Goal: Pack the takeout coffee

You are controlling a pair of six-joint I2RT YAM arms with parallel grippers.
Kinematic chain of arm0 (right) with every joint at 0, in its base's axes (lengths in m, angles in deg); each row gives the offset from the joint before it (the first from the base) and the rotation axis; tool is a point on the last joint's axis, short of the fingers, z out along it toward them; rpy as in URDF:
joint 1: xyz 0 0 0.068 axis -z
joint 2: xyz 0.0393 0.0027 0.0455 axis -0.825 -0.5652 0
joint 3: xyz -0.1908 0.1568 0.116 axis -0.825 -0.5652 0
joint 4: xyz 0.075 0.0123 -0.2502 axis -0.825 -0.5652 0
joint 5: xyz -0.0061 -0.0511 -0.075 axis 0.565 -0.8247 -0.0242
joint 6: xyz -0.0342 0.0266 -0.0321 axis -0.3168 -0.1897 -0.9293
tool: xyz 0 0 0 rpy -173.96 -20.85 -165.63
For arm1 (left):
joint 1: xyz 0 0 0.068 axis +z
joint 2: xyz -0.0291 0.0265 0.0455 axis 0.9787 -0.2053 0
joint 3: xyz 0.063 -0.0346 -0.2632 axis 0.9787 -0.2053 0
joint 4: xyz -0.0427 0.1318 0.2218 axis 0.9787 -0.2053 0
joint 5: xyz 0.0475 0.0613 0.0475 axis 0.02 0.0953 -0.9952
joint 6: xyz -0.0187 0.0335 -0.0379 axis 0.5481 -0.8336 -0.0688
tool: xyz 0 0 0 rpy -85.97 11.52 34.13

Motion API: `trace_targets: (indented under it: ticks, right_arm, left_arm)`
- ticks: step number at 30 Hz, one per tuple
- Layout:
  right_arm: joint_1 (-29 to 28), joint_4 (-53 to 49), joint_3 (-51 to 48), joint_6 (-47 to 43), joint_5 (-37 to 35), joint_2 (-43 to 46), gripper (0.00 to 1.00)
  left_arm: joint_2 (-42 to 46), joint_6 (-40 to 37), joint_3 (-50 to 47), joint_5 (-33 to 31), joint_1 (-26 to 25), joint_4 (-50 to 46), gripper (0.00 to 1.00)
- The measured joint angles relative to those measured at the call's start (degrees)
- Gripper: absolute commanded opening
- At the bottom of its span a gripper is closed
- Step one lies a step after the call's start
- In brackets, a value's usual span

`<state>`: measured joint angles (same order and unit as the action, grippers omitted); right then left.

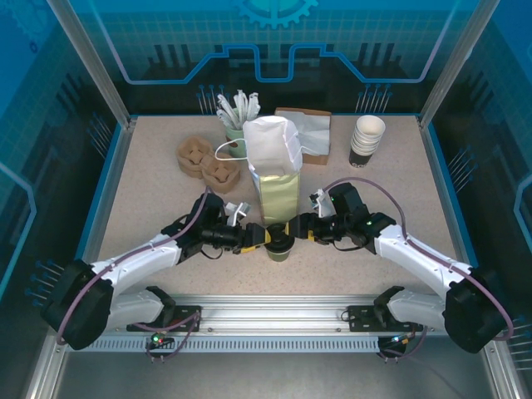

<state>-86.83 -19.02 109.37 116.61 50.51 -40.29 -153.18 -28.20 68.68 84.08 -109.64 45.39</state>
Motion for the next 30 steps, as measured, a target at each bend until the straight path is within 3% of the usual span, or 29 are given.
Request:
trace_targets:
  ticks: [12,18,23,30]
  right_arm:
    - [-0.9,-0.6,1.3,-1.1,-0.9,-1.9,0.66]
    - [-1.3,-1.2,1.3,-1.3,-2.0,-3.3,0.59]
    - [-1.5,-1.5,1.2,-1.5,-2.7,-3.8,0.52]
    - [-2.1,-1.4,1.1,-1.7,-3.1,-3.7,0.48]
  left_arm:
    - [-1.6,-1.9,2.6,-3.8,0.0,-4.1,0.64]
    - [-2.7,-2.9,3.3,-3.9,0.0,-4.6,0.63]
    - [-4.6,-3.3,4.7,-3.9,0.0,-4.7,0.52]
    - [-7.0,-5.1,6.4,-4.8,-0.2,-7.3,0.51]
